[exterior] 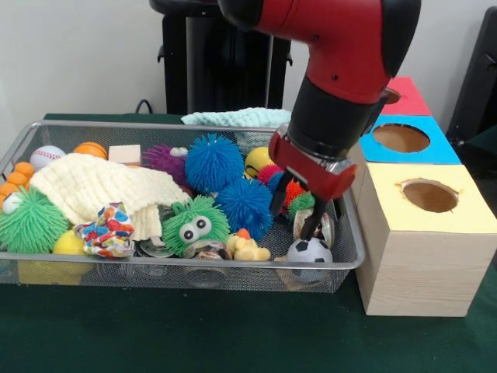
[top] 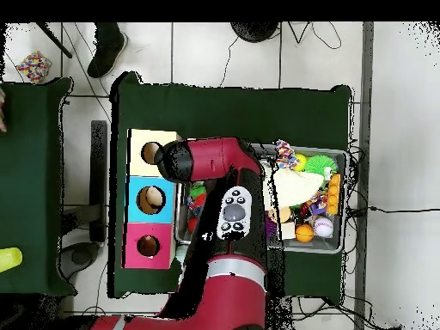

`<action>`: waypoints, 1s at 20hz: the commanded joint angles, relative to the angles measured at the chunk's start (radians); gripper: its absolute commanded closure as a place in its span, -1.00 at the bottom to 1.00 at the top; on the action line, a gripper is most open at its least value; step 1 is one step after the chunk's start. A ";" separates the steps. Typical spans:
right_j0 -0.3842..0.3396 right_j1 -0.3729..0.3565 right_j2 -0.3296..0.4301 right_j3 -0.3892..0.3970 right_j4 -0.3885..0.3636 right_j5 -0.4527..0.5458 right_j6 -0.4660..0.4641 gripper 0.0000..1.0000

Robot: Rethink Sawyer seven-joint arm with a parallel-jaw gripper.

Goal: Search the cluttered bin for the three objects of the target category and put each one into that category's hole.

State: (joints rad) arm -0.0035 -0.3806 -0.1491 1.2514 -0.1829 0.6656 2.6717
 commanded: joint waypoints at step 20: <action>0.011 0.247 -0.064 -0.119 -0.044 -0.125 0.099 -1.00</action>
State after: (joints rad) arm 0.0120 -0.2070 -0.2508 1.1655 -0.2418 0.5937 2.6717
